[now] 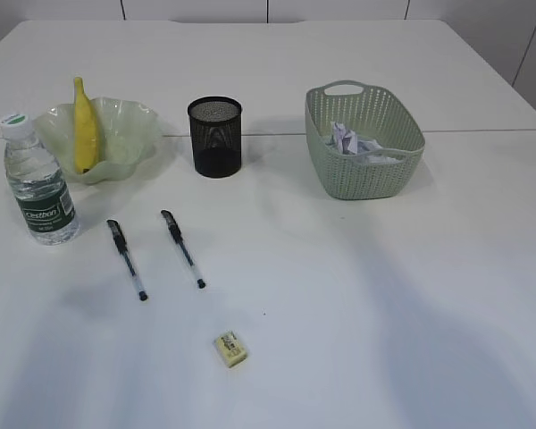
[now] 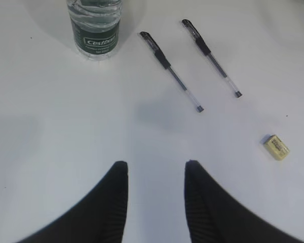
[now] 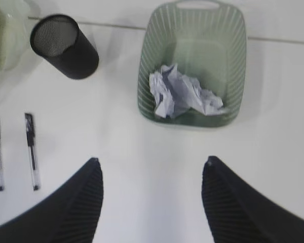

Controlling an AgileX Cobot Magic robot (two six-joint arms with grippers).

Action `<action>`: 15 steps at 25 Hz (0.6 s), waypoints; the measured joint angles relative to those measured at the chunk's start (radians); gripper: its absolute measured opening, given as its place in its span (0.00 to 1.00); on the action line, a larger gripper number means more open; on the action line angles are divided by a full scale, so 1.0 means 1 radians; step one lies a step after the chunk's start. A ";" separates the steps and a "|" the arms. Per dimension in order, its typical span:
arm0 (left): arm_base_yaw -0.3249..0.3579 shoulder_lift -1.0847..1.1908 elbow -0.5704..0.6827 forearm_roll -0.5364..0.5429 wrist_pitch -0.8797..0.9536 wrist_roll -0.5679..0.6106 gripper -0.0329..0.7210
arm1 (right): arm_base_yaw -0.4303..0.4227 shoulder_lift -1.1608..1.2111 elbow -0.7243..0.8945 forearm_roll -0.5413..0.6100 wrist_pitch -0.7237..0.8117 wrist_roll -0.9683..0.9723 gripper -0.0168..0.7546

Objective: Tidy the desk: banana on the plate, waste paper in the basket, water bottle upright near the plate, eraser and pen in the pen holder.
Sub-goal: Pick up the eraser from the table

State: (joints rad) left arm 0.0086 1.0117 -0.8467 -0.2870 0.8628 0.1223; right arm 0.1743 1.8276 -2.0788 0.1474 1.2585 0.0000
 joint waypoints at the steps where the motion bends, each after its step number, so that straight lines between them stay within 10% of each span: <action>1: 0.000 0.000 0.000 0.000 0.000 0.000 0.39 | 0.000 -0.021 0.044 -0.002 0.000 0.000 0.61; 15: 0.000 0.000 0.000 0.000 0.000 0.000 0.39 | 0.000 -0.415 0.773 -0.006 -0.191 -0.026 0.61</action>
State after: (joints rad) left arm 0.0086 1.0117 -0.8467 -0.2870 0.8628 0.1223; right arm 0.1743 1.4126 -1.3054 0.1410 1.0675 -0.0257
